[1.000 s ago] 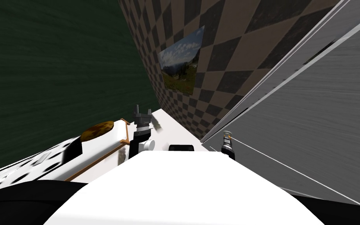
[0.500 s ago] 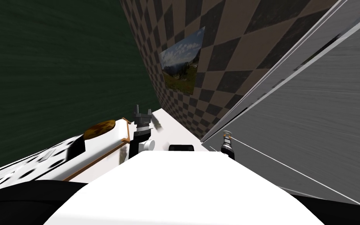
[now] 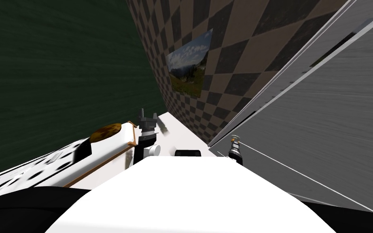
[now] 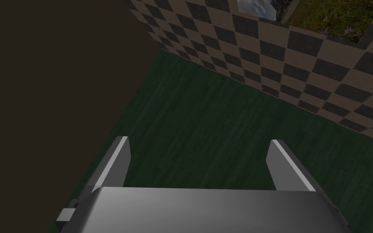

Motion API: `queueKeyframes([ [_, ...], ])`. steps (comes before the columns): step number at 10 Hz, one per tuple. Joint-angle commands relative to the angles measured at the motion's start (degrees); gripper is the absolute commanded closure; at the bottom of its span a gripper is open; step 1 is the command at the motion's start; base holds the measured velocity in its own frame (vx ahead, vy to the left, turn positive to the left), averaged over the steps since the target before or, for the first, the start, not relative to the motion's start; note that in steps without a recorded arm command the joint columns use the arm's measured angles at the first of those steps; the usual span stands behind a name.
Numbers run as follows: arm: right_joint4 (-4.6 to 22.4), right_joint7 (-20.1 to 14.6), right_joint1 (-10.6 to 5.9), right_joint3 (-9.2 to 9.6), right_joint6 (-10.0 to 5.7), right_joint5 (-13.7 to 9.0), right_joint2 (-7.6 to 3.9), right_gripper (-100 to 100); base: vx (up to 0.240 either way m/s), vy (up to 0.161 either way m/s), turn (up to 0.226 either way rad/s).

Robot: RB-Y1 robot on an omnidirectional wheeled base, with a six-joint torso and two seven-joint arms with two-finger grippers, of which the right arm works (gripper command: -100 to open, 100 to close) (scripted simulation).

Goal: Pull the door open

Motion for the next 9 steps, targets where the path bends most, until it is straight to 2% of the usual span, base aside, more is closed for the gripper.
queueKeyframes([
  [1, -0.1, -2.9, -0.05, 0.00, 0.06, 0.0, 0.23, 100, -0.039, -0.002, 0.026],
  [2, -0.1, -3.3, -0.05, 0.00, 0.06, 0.0, 0.23, 100, -0.027, -0.002, 0.013],
  [3, -0.1, -5.5, -0.13, -0.04, 0.12, 0.0, 0.31, 100, -0.030, -0.001, 0.023],
  [4, -0.1, -5.7, -0.13, -0.04, 0.12, 0.0, 0.31, 100, -0.024, 0.002, 0.011],
  [8, -0.3, -12.3, -0.39, -0.14, 0.29, -0.1, 0.54, 100, -0.034, 0.000, 0.023],
  [9, -0.3, -12.9, -0.39, -0.14, 0.29, -0.1, 0.54, 100, -0.029, 0.003, 0.011],
])
